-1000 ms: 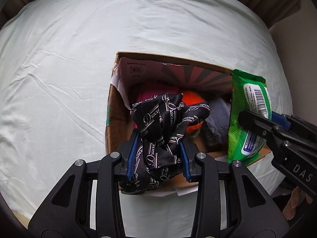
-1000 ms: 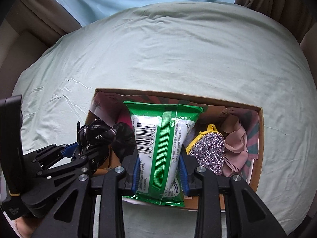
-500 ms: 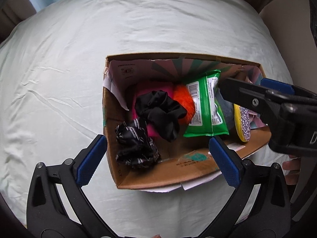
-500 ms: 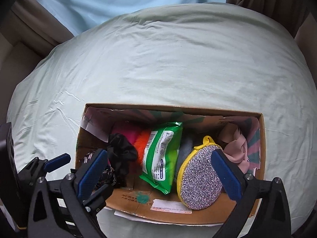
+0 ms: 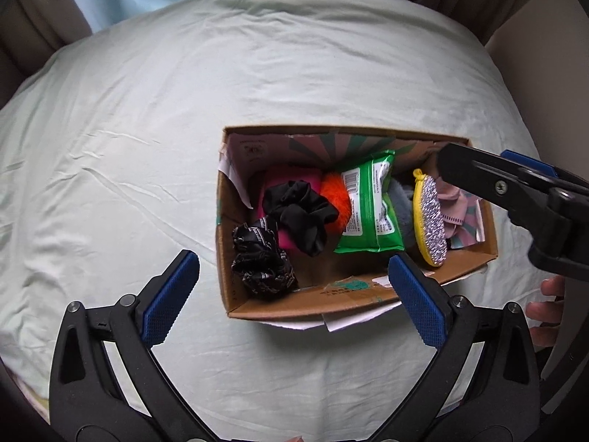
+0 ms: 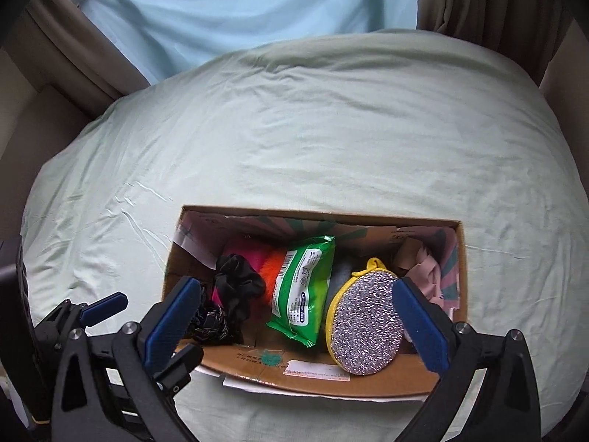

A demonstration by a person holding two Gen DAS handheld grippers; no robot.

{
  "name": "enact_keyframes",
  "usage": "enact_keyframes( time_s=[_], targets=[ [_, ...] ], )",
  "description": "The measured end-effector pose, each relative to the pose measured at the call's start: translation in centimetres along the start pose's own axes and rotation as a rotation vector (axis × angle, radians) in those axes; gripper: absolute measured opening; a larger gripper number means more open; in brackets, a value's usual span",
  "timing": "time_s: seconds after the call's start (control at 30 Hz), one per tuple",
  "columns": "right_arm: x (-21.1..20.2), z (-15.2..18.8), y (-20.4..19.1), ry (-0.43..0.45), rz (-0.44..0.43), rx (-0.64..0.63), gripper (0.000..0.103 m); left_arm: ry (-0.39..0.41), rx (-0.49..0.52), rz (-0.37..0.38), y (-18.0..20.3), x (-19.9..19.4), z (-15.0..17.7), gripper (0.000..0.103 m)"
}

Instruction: Organize soft objects

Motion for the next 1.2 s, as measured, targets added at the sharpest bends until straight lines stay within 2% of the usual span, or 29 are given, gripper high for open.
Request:
enact_keyframes(
  time_s=[0.2,0.33,0.47,0.6,0.7,0.9,1.2],
  targets=[
    [-5.6,-0.3,-0.6,0.069,0.004,-0.051,0.103,0.089,-0.052,-0.042,0.0,-7.0,-0.6,0.102],
    [-11.5,-0.5,-0.9,0.119,0.024,-0.087,0.103,0.176,-0.077,-0.068,0.5,-13.2,-1.2,0.102],
    [-18.5,-0.7,-0.9,0.211,0.058,-0.128,0.103,0.298,-0.097,-0.093,1.4,-20.6,-1.9,0.102],
    [-25.6,-0.4,-0.6,0.318,0.078,-0.14,0.103,0.451,-0.123,-0.109,2.5,-28.0,-2.4,0.102],
    [-29.9,0.1,-0.3,0.373,0.121,-0.141,0.103,0.526,-0.132,-0.122,3.3,-31.7,-2.5,0.103],
    [-35.4,1.2,-0.4,0.457,0.147,-0.143,0.103,0.61,-0.139,-0.103,4.8,-35.7,-1.5,0.103],
    [-38.8,3.3,0.0,0.535,0.194,-0.145,0.103,0.654,-0.153,-0.106,6.1,-37.2,0.5,0.103]
  ],
)
Point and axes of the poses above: each gripper's, at about its wrist camera, not at the fingertips, and x roughly the way its jaws point, y to its right, z to its underside, the point moved 5 cm from there along x, roughly the way its jaws point, and after that the axes turned 12 degrees about -z, right-handed, at the moved point
